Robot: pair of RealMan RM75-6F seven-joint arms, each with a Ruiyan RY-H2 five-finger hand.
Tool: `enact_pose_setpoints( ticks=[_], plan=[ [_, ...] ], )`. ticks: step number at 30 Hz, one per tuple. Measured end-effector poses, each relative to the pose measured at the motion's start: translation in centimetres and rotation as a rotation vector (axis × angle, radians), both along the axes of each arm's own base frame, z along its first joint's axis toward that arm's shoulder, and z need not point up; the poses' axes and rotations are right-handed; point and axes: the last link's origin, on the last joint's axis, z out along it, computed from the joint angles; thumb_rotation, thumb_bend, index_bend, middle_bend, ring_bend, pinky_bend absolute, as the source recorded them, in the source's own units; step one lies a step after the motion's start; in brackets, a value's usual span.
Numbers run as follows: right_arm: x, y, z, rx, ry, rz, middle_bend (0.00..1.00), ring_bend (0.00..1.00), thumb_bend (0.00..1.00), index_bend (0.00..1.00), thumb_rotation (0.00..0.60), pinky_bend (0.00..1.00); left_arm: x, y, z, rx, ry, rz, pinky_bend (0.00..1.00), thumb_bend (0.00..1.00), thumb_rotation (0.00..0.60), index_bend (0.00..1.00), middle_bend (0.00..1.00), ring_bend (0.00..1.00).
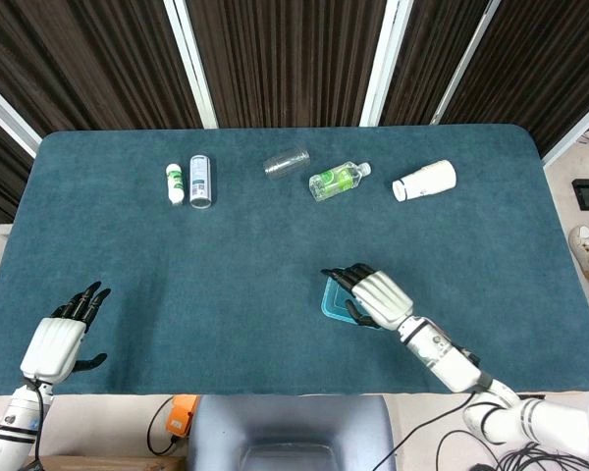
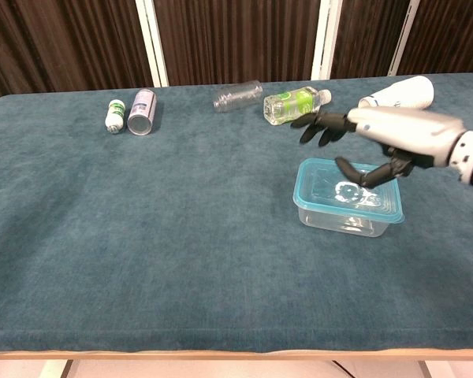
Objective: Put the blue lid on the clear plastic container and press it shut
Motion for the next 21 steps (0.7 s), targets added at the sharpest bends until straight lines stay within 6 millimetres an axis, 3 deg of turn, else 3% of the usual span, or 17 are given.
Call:
enact_pose_setpoints(
  ticks=[5,10,16,21],
  plan=[
    [-1.0,1.7,3.0,-0.108,-0.015,0.016,0.23,0.19,0.59,0.21,0.600,0.26,0.2,0.0,0.0,0.006,-0.001,-0.018,0.34,0.42,0.600,0.09,0.04,0.14],
    [-3.4,4.8,5.9,-0.205,0.065,-0.061,0.16,0.12,0.42,0.14,0.600,0.19,0.3,-0.1,0.2,0.020,-0.008,-0.039,0.34,0.42,0.600,0.09,0.04,0.14],
    [-6.8,8.9,9.2,-0.334,0.104,-0.204,0.09,0.06,0.40,0.04,0.600,0.13,0.3,-0.4,0.6,0.049,-0.018,-0.057,0.34,0.42,0.600,0.09,0.04,0.14],
    [-9.3,10.5,10.3,-0.391,0.106,-0.265,0.08,0.05,0.40,0.03,0.600,0.12,0.3,-0.5,0.6,0.058,-0.017,-0.064,0.34,0.42,0.600,0.09,0.04,0.14]
  ],
)
